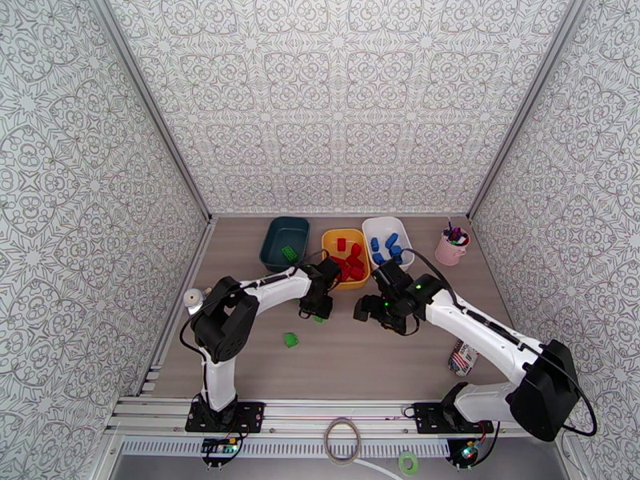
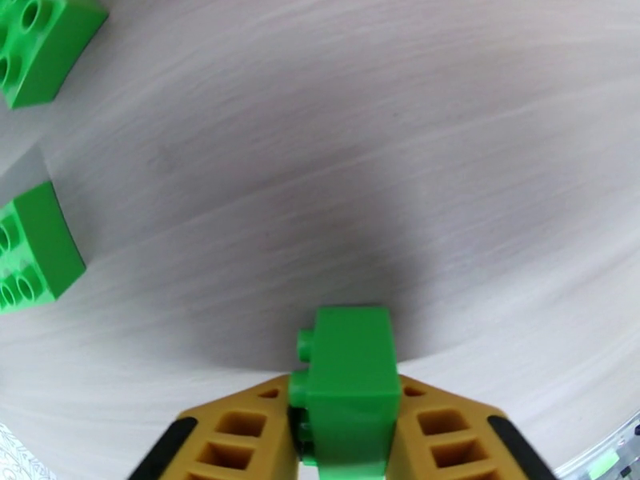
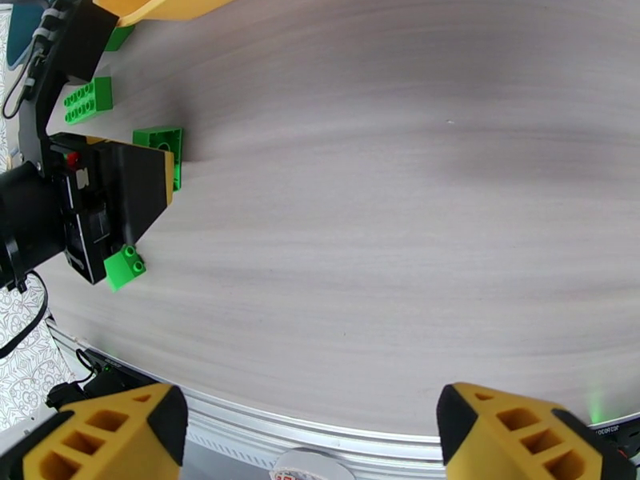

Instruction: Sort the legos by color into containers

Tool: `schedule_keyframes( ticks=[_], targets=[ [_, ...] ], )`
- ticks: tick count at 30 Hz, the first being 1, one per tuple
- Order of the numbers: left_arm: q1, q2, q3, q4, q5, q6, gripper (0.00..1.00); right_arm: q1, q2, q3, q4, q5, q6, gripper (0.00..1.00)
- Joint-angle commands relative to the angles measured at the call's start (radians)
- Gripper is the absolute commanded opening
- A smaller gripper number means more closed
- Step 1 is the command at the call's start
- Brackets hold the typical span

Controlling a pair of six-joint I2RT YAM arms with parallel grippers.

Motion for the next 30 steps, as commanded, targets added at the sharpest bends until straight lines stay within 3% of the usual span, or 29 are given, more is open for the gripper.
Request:
schedule_keyframes(
  ticks=[1, 9, 17, 23, 30],
  targets=[
    [-0.007, -0.059, -0.017, -0.019, -0.009, -0.033, 0.28, 0.004, 0.008, 0.02, 0.03, -0.012, -0.007, 0.87],
    [0.023, -0.203, -0.025, -0.01, 0.022, -0.076, 0.27, 0.015, 0.09, 0.056, 0.15, -0.068, 0.006, 0.87],
    [0.209, -0.262, 0.037, -0.014, 0.091, -0.057, 0.27, 0.047, 0.318, 0.323, 0.146, -0.089, -0.039, 0.9],
    [0.384, -0.191, 0.157, -0.018, 0.163, -0.037, 0.26, 0.046, 0.459, 0.564, 0.071, -0.008, -0.061, 0.92],
    [0.495, 0.015, 0.418, -0.086, 0.169, 0.009, 0.26, 0.022, 0.569, 0.751, 0.007, 0.024, -0.082, 0.92]
  ],
)
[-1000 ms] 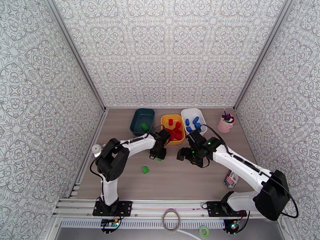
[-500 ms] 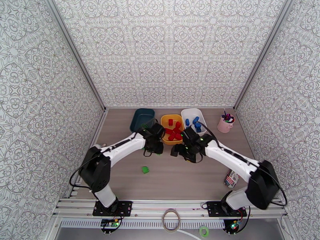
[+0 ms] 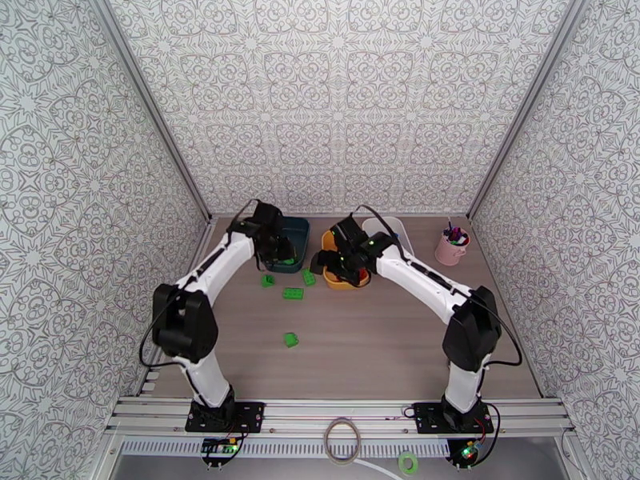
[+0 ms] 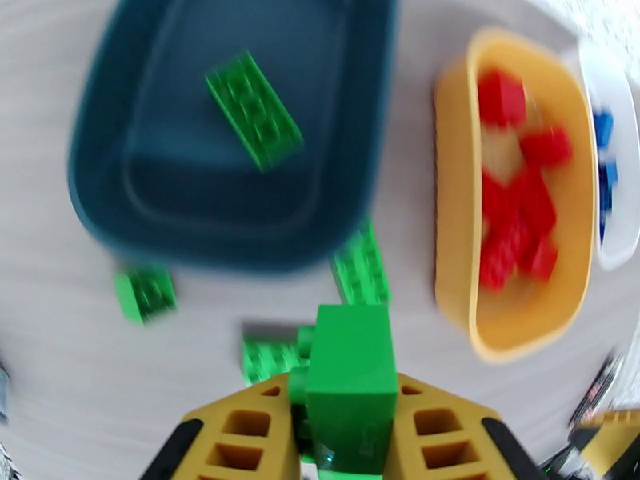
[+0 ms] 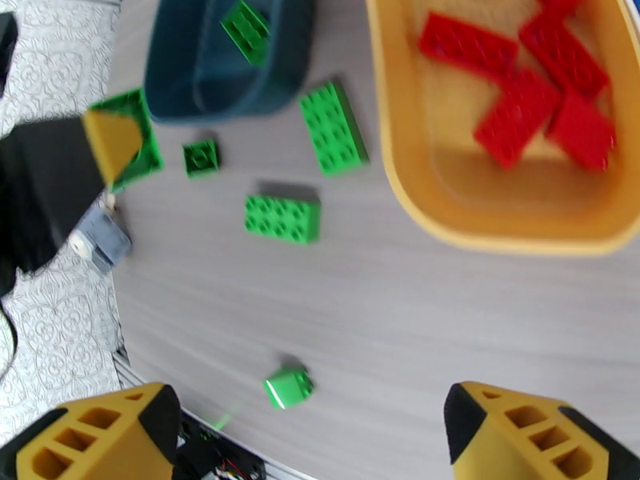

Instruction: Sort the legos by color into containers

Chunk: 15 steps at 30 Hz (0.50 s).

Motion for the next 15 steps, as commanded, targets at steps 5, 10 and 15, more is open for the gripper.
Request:
schedule_keyframes(
  ticks=[5, 10, 15],
  targets=[
    [0.056, 0.223, 0.227, -0.098, 0.007, 0.058, 0.27, -0.05, 0.058, 0.089, -0.08, -0.012, -0.017, 0.89],
    [0.063, 0.295, 0.316, -0.117, -0.021, 0.075, 0.45, -0.076, 0.044, 0.033, -0.055, -0.054, -0.014, 0.89],
    [0.058, 0.292, 0.321, -0.127, -0.062, 0.078, 0.7, -0.087, 0.02, -0.035, -0.013, -0.075, -0.008, 0.9]
  ],
)
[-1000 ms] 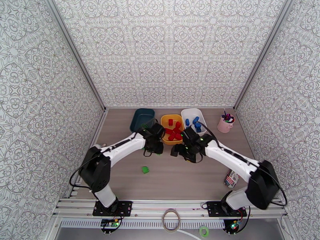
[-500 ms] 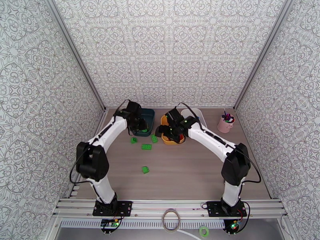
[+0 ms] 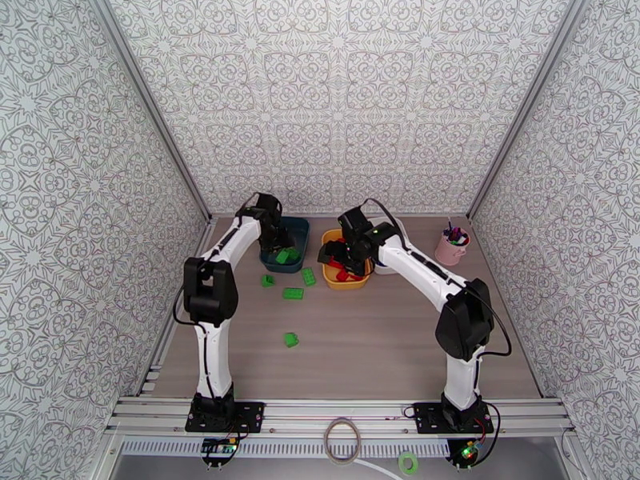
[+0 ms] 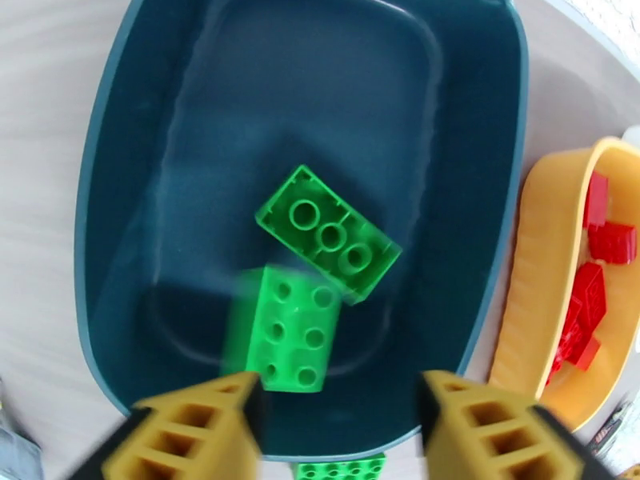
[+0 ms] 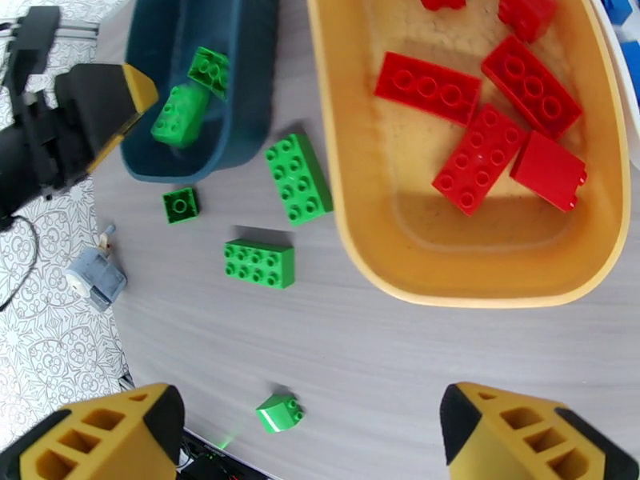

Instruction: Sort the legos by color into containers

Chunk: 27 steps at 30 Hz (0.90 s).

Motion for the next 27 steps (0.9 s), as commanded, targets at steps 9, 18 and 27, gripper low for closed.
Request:
schedule_keyframes(
  ticks=[9, 18, 27],
  targets=[
    [-0.059, -0.187, -0.163, -0.005, -0.115, 0.017, 0.82, -0.005, -0.037, -0.085, 0.022, -0.047, -0.033, 0.9],
    [-0.169, -0.415, -0.522, 0.065, -0.144, -0.03, 0.95, -0.005, -0.104, -0.191, 0.032, -0.057, -0.047, 0.89],
    [-0.218, -0.406, -0.68, 0.137, -0.071, -0.019, 0.99, -0.002, -0.237, -0.389, 0.082, -0.076, -0.013, 0.91]
  ],
)
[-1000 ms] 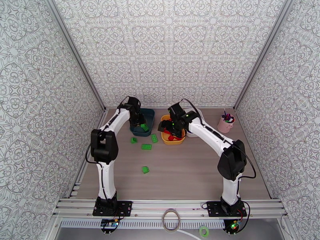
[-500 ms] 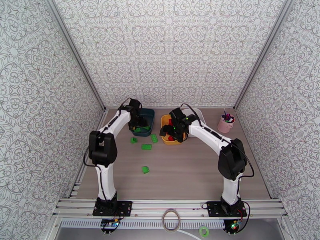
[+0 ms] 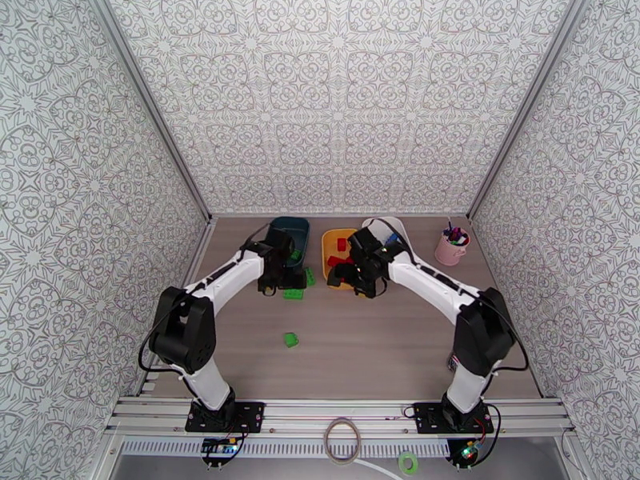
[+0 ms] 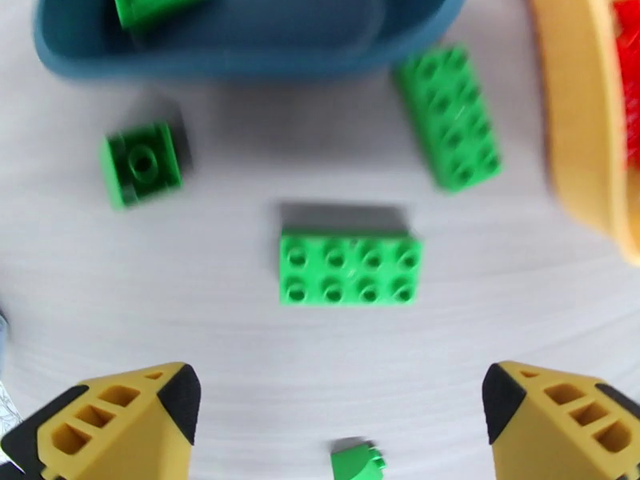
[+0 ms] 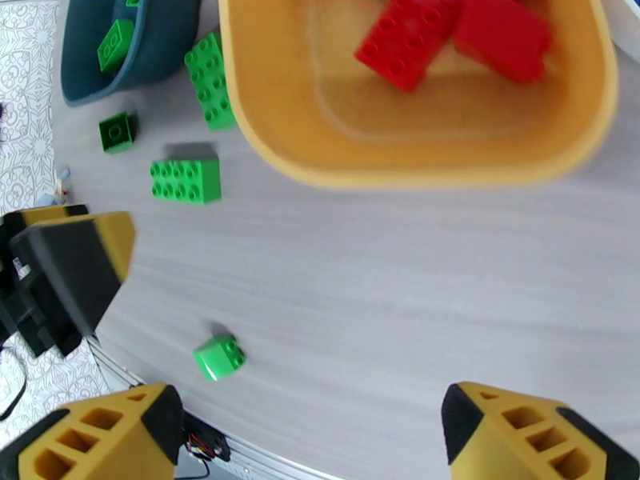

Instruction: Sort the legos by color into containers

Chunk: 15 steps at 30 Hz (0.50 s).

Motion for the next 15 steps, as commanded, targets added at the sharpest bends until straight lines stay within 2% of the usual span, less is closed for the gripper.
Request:
schedule_keyframes(
  ticks=[1, 15],
  targets=[
    [-0.022, 0.029, -0.025, 0.065, 0.036, 0.004, 0.99, 0.0, -0.056, -0.062, 0.024, -0.018, 0.018, 0.91],
    [-0.017, 0.196, 0.028, 0.068, 0.006, 0.075, 0.98, 0.013, -0.155, -0.148, 0.047, 0.025, 0.076, 0.91]
  ],
)
